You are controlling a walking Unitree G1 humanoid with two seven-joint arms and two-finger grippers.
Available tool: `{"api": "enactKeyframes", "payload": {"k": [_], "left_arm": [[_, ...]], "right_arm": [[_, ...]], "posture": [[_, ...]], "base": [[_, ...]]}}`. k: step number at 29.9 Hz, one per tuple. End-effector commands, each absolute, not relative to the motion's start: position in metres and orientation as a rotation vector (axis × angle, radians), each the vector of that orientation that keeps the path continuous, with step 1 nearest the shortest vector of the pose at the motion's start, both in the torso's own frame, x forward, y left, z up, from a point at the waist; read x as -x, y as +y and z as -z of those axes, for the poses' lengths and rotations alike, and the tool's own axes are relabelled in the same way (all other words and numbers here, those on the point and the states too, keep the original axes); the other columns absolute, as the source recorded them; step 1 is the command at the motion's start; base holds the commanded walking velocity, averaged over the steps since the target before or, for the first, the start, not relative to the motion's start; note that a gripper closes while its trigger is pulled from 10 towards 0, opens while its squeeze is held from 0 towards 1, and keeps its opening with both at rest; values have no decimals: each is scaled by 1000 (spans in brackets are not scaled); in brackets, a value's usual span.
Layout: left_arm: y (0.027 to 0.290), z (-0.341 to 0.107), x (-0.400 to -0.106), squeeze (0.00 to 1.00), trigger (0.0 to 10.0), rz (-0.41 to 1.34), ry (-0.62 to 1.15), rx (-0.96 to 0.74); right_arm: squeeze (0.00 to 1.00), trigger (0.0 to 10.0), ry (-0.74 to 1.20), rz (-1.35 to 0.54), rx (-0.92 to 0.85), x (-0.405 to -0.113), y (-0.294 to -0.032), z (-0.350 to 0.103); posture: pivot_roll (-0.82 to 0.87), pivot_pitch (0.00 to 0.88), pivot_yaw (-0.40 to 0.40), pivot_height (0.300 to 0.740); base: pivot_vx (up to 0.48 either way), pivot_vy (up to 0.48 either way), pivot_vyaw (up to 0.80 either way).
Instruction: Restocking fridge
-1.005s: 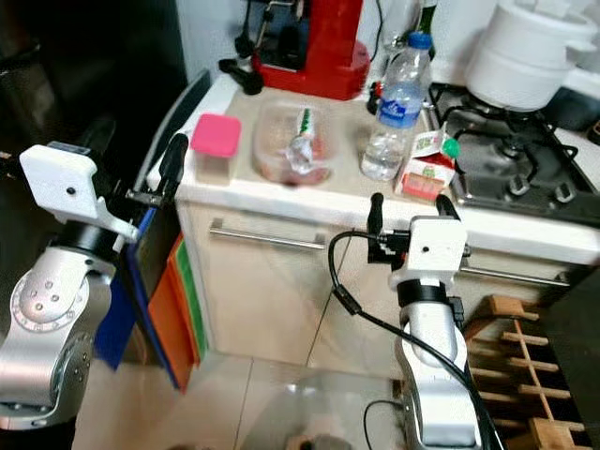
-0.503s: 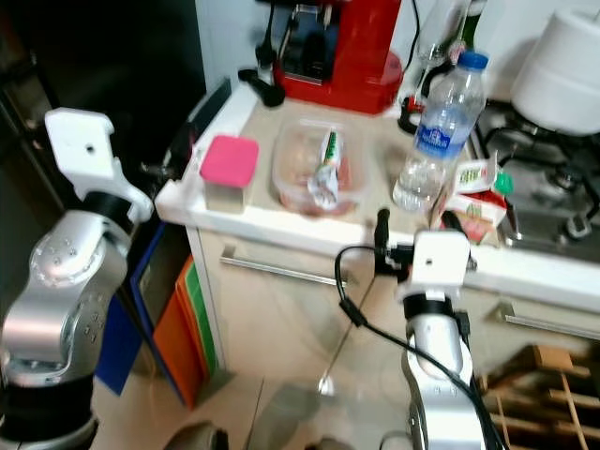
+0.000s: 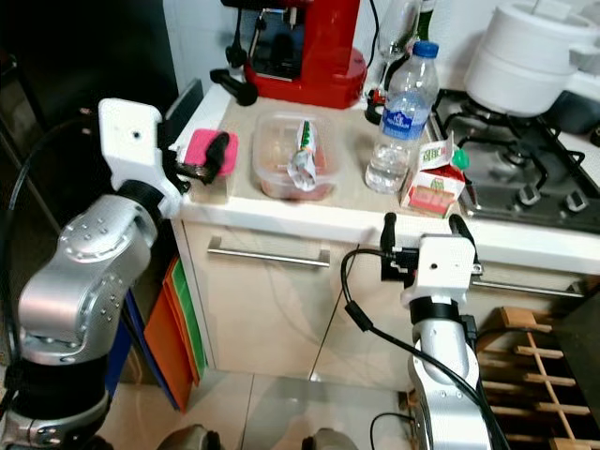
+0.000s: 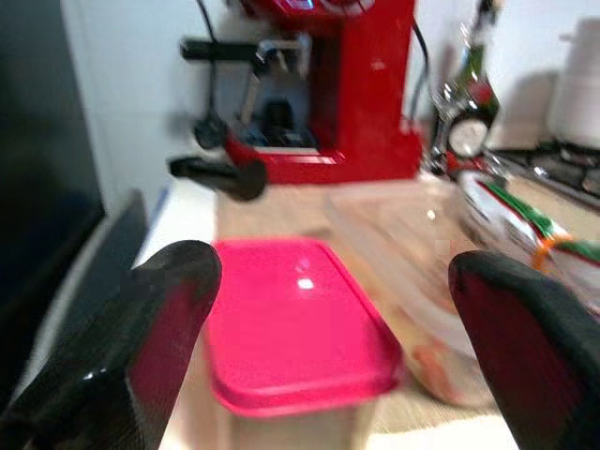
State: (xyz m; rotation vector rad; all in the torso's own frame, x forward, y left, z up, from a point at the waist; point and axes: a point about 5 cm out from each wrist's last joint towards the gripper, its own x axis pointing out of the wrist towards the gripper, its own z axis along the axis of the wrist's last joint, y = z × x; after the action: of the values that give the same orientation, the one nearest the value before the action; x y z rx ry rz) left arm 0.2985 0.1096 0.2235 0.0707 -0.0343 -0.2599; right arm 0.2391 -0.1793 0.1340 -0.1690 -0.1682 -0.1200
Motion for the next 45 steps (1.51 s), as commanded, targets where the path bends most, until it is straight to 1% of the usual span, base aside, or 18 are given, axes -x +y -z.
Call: {"api": "enactKeyframes", "payload": {"k": [1, 4, 16, 26, 31, 45], "left_arm": [[107, -220, -298, 0, 10000, 273, 3, -99], [104, -217, -298, 0, 10000, 283, 28, -122], [101, -213, -300, 0, 10000, 289, 72, -128], [90, -208, -307, 0, 10000, 342, 109, -140], [88, -203, -311, 0, 10000, 321, 130, -106], [88, -185, -322, 0, 10000, 306, 215, -104]], "right_arm": [[0, 10000, -175, 123, 181, -241, -182, -135], [0, 10000, -174, 119, 185, -243, -181, -134], [0, 10000, -172, 109, 180, -244, -177, -132], [0, 10000, -180, 108, 178, -247, -175, -133], [0, 10000, -179, 109, 176, -247, -174, -132], [0, 10000, -177, 115, 176, -247, -173, -131]], "posture": [[-37, 22, -59, 703], [-37, 23, -60, 703], [-38, 24, -55, 703], [-41, 23, -50, 703], [-44, 26, -45, 703], [-54, 27, -39, 703]], "base": [[0, 0, 0], [0, 0, 0], [0, 0, 0], [0, 0, 0], [0, 0, 0], [0, 0, 0]]}}
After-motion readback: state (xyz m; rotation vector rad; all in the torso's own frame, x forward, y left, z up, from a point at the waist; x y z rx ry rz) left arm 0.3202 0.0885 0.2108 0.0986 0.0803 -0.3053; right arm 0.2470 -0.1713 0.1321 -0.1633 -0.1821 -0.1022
